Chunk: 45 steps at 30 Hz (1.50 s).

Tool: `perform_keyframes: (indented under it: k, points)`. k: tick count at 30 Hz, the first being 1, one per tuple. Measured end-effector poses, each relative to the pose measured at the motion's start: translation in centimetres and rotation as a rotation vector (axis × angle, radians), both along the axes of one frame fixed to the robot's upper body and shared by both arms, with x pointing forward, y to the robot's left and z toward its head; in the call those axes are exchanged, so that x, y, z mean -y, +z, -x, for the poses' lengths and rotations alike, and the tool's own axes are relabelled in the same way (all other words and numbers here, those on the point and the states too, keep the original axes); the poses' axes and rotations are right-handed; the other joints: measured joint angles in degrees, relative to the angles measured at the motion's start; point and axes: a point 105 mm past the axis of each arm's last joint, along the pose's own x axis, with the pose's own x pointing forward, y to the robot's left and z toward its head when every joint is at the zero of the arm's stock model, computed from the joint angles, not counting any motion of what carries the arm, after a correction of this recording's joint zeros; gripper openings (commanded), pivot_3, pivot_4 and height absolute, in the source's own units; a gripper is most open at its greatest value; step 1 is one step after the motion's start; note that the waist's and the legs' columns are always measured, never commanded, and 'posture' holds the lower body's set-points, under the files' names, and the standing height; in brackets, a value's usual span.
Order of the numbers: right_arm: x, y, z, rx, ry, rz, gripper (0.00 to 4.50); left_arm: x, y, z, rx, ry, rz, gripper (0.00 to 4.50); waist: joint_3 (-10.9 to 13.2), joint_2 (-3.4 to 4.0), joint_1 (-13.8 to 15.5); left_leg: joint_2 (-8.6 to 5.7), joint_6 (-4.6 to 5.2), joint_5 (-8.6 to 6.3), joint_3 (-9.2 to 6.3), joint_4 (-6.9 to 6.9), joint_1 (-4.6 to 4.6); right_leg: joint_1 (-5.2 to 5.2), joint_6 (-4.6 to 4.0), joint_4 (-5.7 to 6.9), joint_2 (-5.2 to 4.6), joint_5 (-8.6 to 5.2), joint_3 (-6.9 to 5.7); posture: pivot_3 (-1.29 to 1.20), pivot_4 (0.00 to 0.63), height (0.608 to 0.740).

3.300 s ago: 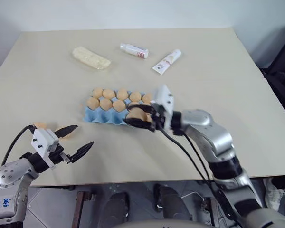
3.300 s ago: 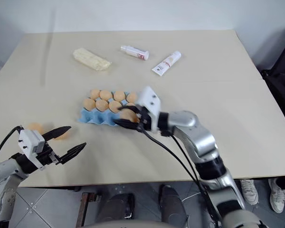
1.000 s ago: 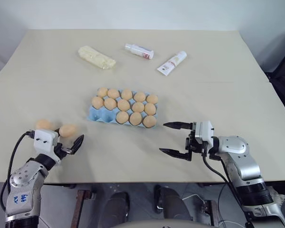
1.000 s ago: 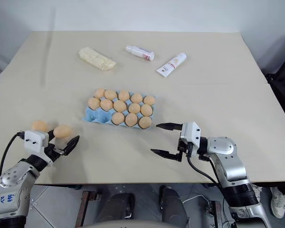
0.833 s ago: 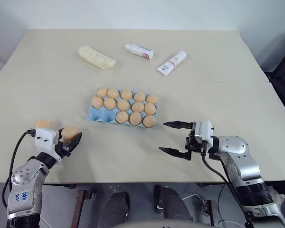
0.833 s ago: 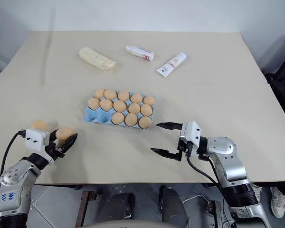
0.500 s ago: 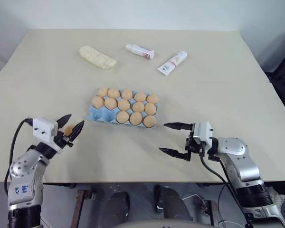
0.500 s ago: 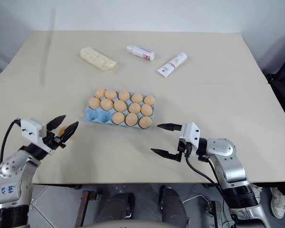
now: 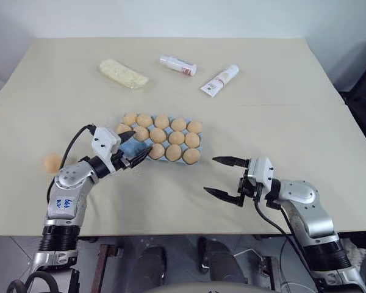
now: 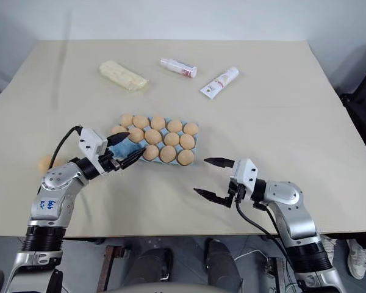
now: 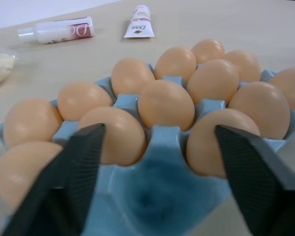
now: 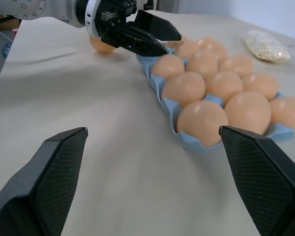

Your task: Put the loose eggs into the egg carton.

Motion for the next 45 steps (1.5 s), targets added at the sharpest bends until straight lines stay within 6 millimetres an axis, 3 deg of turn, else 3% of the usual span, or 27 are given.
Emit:
perform_keyframes:
  k: [5,10,17,22,27,37,45]
  points:
    - [-0.1,0.0,0.5,-0.002,-0.002,-0.005,4.50,-2.9,0.1,1.0,0.026,0.097,0.017,4.47,0.0,0.00,-0.2,0.00,0.00,0.01,0.00,0.02,0.02,-0.04,-0.01,0.13,-0.03,-0.01,0.04,0.00,0.150,0.740]
    - [-0.2,0.0,0.5,-0.006,0.016,-0.006,4.50,-5.7,1.5,3.6,0.094,0.175,0.007,4.47,0.0,0.00,-0.2,0.02,-0.03,0.03,-0.03,-0.04,0.04,-0.05,-0.06,0.12,-0.05,-0.03,0.05,0.00,0.150,0.740]
    - [-0.4,-0.7,0.1,-0.035,0.054,0.007,4.50,-10.2,-0.2,7.1,0.023,0.325,-0.008,4.47,0.0,-0.02,0.1,0.02,-0.01,0.03,-0.12,-0.03,0.03,-0.03,-0.13,0.11,-0.11,-0.07,-0.03,0.00,0.150,0.740]
    - [-1.0,-0.4,0.0,-0.026,0.079,0.002,4.50,-10.4,-0.1,6.4,0.039,0.364,-0.017,4.47,0.0,-0.03,0.2,0.00,0.02,0.05,-0.13,0.01,0.04,0.03,-0.11,0.11,-0.15,-0.06,-0.03,0.00,0.150,0.740]
    - [-1.0,-0.2,-0.2,-0.022,0.079,0.002,4.50,-10.4,-2.0,4.9,-0.026,0.386,-0.014,4.47,0.0,-0.03,-0.1,0.00,0.00,0.05,-0.12,-0.10,0.02,-0.06,-0.12,0.11,-0.12,-0.06,-0.06,0.00,0.150,0.740]
    - [-0.9,-0.4,-0.3,-0.041,0.055,-0.001,4.50,-11.1,-1.9,4.0,-0.026,0.457,-0.006,4.47,0.0,-0.04,-0.1,0.00,-0.03,0.06,-0.10,-0.06,0.08,-0.03,-0.12,0.19,-0.13,-0.06,-0.03,0.00,0.150,0.740]
    - [-0.8,-0.5,-0.4,-0.042,0.045,-0.004,4.50,-12.1,-1.6,3.7,-0.042,0.527,0.121,4.47,0.0,-0.04,-0.1,0.00,-0.04,0.07,-0.11,-0.05,0.07,-0.04,-0.12,0.21,-0.13,-0.06,-0.04,0.00,0.150,0.740]
